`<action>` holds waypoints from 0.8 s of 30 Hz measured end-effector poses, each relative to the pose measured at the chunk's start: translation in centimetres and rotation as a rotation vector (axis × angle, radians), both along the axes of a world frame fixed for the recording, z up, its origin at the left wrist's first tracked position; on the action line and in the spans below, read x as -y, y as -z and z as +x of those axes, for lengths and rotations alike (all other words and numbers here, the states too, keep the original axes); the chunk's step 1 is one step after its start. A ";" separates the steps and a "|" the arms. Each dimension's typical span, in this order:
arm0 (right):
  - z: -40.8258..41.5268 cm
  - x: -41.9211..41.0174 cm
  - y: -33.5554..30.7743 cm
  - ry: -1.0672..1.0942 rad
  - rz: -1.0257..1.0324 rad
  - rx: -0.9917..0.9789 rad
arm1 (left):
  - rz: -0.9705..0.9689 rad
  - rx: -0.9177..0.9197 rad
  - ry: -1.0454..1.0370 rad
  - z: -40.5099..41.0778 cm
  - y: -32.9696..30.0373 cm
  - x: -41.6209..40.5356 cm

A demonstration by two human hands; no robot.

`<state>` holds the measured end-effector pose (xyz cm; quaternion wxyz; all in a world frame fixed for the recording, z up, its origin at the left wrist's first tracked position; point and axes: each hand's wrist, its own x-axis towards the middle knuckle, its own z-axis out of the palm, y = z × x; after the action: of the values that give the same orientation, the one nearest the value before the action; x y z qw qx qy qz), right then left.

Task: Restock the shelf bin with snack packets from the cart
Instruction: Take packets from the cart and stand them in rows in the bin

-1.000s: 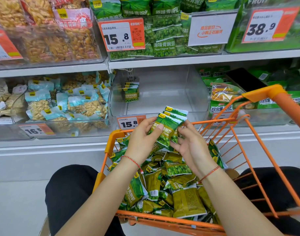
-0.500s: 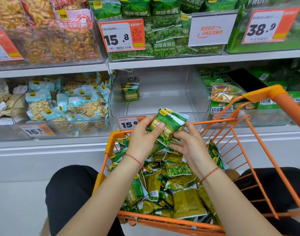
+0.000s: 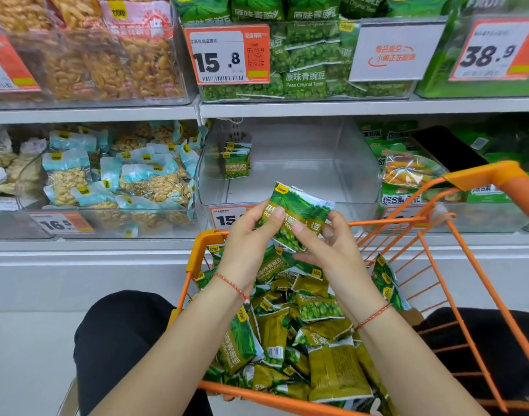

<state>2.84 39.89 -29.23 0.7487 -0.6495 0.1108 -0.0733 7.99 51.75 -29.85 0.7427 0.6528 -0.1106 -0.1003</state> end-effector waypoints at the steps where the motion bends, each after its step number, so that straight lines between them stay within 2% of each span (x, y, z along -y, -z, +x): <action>1: 0.5 -0.3 -0.3 -0.009 -0.017 0.005 | -0.019 0.001 0.011 0.4 0.0 -0.3; 11: 8.0 -2.0 -1.9 -0.129 -0.203 0.006 | -0.046 0.027 -0.038 5.6 -1.1 -2.7; 18: 14.1 -1.4 -0.9 -0.167 -0.360 -0.106 | 0.026 -0.109 -0.139 10.1 -0.2 -3.8; 19: 15.1 -1.2 -0.5 -0.175 -0.408 -0.127 | 0.028 -0.048 -0.192 10.8 0.0 -4.3; 22: 17.9 -0.5 0.2 -0.186 -0.537 -0.213 | 0.137 0.367 -0.486 12.0 0.1 -6.3; 24: 19.7 -0.4 0.8 -0.214 -0.582 -0.266 | 0.209 0.478 -0.577 12.8 0.2 -7.6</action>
<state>22.57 40.27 -30.06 0.5143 -0.8478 0.1134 0.0625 20.80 59.33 -30.05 0.6232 0.7342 -0.0813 0.2570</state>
